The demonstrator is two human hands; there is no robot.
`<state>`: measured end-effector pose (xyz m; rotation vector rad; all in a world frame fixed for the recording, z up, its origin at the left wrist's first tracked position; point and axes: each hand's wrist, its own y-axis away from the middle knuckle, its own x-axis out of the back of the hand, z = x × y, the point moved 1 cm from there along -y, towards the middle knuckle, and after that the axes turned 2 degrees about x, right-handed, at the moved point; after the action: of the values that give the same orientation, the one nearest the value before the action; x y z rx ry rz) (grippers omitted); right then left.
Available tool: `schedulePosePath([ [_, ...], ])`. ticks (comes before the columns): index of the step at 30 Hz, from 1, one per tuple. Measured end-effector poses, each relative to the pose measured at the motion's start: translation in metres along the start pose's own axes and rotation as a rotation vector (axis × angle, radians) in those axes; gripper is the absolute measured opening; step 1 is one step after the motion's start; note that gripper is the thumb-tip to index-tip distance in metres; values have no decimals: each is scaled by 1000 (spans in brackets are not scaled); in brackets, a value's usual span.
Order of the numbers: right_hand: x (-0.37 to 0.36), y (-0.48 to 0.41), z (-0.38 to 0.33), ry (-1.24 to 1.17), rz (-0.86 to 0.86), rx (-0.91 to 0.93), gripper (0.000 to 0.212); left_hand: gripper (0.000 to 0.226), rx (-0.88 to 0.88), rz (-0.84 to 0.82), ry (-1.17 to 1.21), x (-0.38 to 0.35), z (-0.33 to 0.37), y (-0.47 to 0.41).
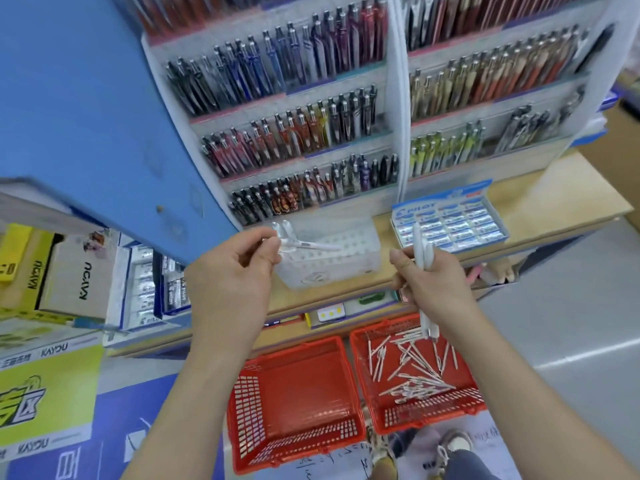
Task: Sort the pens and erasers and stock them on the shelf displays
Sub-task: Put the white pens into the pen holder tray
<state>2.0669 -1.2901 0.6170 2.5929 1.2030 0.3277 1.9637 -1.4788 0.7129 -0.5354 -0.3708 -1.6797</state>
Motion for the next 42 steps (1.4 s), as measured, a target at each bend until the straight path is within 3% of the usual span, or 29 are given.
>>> schedulePosePath([
  [5,-5,-25,8,189,63,12,23,10,-154,8,-282,-13,-11,-25],
  [15,-17,-62,12,371,-37,-11,31,11,-146,-66,-505,-38,-27,-51],
  [21,-17,-72,11,426,-53,-15,18,14,-148,-94,-641,-42,-24,-63],
  [42,-4,-74,16,478,-11,26,14,9,-152,-163,-686,-65,-43,-73],
])
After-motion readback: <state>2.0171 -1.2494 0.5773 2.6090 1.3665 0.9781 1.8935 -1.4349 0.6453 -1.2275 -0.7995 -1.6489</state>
